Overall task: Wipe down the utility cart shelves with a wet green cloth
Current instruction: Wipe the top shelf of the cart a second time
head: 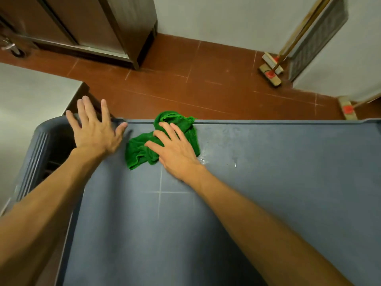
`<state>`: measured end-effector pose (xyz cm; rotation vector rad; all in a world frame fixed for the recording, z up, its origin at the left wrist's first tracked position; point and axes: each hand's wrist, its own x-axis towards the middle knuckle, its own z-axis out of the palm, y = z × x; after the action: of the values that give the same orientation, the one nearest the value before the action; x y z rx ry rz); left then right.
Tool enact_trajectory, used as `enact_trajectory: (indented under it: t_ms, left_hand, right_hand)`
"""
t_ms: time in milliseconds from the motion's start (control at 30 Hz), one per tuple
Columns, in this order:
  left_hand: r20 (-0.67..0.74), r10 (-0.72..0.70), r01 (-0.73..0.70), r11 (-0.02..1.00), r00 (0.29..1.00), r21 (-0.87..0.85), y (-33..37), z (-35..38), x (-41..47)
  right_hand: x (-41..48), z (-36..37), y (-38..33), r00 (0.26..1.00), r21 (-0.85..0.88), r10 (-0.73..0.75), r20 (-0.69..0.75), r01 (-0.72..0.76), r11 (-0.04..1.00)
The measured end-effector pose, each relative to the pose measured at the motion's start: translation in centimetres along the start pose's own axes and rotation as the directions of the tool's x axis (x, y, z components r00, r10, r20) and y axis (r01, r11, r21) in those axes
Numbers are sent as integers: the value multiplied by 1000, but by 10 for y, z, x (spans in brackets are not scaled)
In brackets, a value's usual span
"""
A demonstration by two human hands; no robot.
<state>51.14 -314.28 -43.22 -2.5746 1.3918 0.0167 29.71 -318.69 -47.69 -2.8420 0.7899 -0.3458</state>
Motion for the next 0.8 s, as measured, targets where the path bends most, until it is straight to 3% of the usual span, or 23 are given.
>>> enact_trajectory:
  t_ms: [67,267,500,800]
  left_hand:
    - [-1,4,-4,1000,1000,-22,26,2,-12]
    - [163,42,-77,973,986,215,30,12,-20]
    - [300,-41,-26,976,953,215,41,-6,-9]
    - [312,-50,-11,981,949,192,41,-7,-7]
  right_hand:
    - [-1,-1,0,1000,-8,6,5,-6,1000]
    - [-15,-3,13,1000,-89,17,10,-16,996]
    - [-51,-21,39,995,-160,97,12,-94,983]
    - [-108,-45,95,979,-256,205,-5,-200,946]
